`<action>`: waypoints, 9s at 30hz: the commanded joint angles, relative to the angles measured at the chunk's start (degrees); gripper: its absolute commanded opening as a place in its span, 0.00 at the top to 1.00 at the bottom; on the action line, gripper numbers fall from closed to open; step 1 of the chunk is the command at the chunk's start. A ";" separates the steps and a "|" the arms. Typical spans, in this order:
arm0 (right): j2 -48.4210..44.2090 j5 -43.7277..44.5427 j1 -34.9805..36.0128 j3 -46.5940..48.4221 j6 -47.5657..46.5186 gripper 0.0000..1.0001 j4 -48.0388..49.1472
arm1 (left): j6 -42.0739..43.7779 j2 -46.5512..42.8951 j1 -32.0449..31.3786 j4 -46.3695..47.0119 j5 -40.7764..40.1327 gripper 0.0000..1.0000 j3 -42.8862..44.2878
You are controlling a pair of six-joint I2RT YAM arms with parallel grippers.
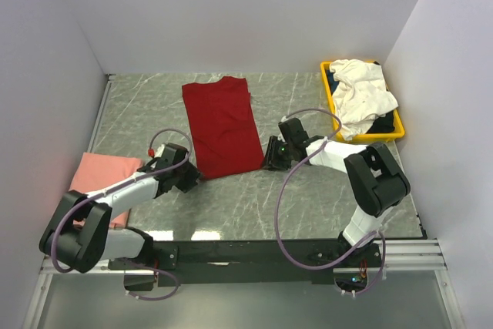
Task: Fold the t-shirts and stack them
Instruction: Fold the tshirt, then neatly place the folded tshirt to the corner
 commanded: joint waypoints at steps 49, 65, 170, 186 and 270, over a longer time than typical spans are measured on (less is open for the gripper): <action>-33.37 1.16 10.62 -29.54 9.21 1.00 0.15 | 3.15 -19.27 -3.76 -11.91 9.26 0.99 -11.68; -50.95 4.15 11.23 -20.22 7.71 1.00 -17.43 | 5.26 -35.16 -4.12 -30.10 6.72 0.99 1.59; 8.29 -1.57 -4.06 10.02 0.25 0.66 -1.26 | 12.12 30.13 -0.60 11.82 13.40 0.99 21.11; 4.25 -5.78 -6.52 7.91 -0.90 0.66 -0.91 | 15.19 18.00 9.59 9.18 16.56 0.76 18.03; 7.06 -0.16 -3.98 25.14 -4.41 0.50 -10.14 | -6.87 18.53 38.59 -20.08 1.53 0.99 34.72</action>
